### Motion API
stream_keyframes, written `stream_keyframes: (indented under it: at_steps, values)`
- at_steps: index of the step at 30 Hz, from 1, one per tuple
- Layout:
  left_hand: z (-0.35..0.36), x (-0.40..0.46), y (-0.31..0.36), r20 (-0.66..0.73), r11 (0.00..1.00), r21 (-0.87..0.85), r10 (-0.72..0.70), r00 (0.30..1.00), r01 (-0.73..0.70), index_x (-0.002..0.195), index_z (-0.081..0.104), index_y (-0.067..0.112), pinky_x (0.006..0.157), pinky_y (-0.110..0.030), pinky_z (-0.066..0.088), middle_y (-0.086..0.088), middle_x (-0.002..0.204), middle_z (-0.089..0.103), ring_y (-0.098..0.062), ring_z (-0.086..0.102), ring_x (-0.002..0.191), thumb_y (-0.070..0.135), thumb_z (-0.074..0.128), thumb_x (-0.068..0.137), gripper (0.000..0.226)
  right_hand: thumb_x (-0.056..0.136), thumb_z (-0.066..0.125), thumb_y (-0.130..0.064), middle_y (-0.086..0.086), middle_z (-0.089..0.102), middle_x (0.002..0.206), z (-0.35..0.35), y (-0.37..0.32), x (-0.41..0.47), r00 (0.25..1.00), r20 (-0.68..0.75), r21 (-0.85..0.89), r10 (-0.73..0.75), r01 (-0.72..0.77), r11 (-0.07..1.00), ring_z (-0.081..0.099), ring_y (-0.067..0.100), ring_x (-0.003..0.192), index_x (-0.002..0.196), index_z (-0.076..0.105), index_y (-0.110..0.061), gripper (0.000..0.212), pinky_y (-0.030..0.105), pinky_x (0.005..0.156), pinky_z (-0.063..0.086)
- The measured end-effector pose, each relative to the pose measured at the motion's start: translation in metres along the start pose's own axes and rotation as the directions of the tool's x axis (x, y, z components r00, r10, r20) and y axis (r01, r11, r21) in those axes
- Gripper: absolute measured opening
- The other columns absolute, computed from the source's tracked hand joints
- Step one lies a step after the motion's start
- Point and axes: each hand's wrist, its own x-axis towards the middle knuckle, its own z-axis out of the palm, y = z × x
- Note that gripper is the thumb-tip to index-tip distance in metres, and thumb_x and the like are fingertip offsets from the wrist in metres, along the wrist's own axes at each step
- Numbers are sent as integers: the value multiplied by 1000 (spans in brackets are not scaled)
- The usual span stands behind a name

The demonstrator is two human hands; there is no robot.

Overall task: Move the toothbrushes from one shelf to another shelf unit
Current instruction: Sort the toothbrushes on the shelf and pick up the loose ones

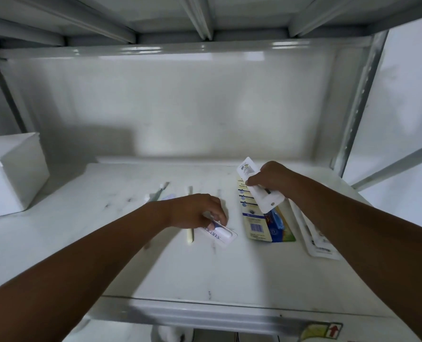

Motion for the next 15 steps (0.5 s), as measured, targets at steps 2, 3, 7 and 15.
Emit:
stream_keyframes:
  at_steps: [2, 3, 7, 15]
  values:
    - [-2, -5, 0, 18, 999, -49, -24, 1000, 24, 113, 70, 16, 90, -20, 44, 0, 109, 62, -9, 55, 105, 13, 74, 82, 32, 78, 75, -28, 8, 61, 86, 1, 0, -2, 1000, 8, -3, -4, 5, 1000, 53, 15, 60, 95, 60, -6, 32, 25, 51, 37]
    - [-4, -7, 0, 51, 996, -77, -50, 997, 53, 116, 69, 17, 91, -20, 44, 0, 112, 60, -8, 55, 106, 15, 77, 79, 38, 78, 75, -28, 8, 61, 83, 2, 0, -2, 1000, 13, -1, -4, 4, 1000, 53, 15, 59, 94, 60, -6, 31, 25, 51, 37]
    - [-8, -8, 1, 130, 995, -65, -66, 989, 75, 116, 68, 15, 92, -27, 47, -4, 113, 58, -11, 55, 106, 10, 80, 72, 46, 78, 75, -27, 7, 60, 79, 7, -3, -4, 1000, 25, 1, -19, 19, 1000, 54, 16, 59, 94, 61, -6, 31, 24, 51, 37]
    - [-8, -6, 9, 56, 984, -90, -152, 987, 156, 106, 60, 8, 72, -20, 41, -4, 106, 62, -15, 53, 94, -1, 76, 69, 41, 77, 75, -28, 3, 53, 68, 11, -12, -7, 997, 43, -10, -64, 65, 998, 51, 16, 56, 75, 54, -10, 27, 24, 50, 35]
